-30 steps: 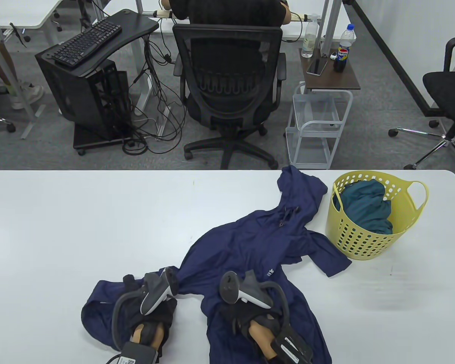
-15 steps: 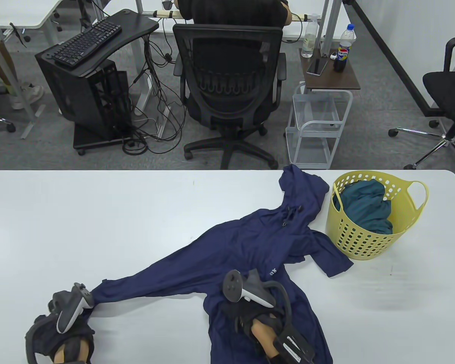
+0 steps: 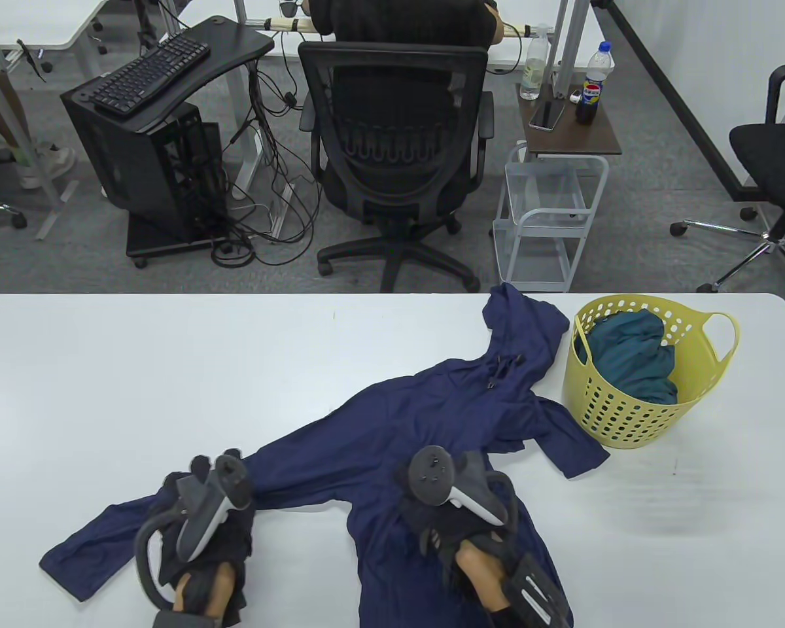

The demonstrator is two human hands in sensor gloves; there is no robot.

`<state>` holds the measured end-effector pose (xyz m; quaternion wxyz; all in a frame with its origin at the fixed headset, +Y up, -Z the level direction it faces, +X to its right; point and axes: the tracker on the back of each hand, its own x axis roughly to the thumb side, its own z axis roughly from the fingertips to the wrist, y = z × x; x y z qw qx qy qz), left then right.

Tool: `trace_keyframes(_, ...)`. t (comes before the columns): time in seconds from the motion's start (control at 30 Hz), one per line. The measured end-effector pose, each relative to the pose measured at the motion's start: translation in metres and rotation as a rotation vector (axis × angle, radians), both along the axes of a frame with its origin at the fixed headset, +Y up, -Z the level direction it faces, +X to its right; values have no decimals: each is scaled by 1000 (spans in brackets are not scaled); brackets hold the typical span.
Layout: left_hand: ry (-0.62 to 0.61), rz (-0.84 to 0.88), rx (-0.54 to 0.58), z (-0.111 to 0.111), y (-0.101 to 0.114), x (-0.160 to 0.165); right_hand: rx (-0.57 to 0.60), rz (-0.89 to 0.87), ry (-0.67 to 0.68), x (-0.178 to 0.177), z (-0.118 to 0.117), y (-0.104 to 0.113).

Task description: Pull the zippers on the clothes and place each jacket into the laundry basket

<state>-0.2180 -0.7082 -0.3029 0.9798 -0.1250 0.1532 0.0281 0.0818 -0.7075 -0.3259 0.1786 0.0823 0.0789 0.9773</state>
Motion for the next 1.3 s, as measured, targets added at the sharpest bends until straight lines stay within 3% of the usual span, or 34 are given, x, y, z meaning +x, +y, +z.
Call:
trace_keyframes(0.13,-163,21,3,-9,1,70,82,-68,-256,78,3,12)
trace_keyframes(0.23,-241,17,6,-18,-1,111,32,-41,-411,122,2,-15)
trace_keyframes(0.33,-300,20,6,-27,-7,143,-83,-66,-403,137,-4,-45)
trace_keyframes(0.47,-361,51,0,-29,-21,167,-78,-135,-409,133,-8,-51)
trace_keyframes(0.7,-443,-14,-43,-23,-45,175,-154,-155,-366,111,-17,-59)
trace_keyframes(0.83,-456,41,-40,-21,-49,172,-125,-106,-380,99,-20,-62)
trace_keyframes(0.9,-462,55,-1,-19,-45,172,-109,-85,-380,97,-19,-61)
trace_keyframes(0.97,-456,68,118,-15,-35,170,-92,-120,-377,99,-16,-58)
trace_keyframes(1.13,-460,272,282,-7,-9,169,100,-266,-430,108,5,-32)
trace_keyframes(1.3,-472,581,173,-8,-11,171,283,-378,-344,99,34,-6)
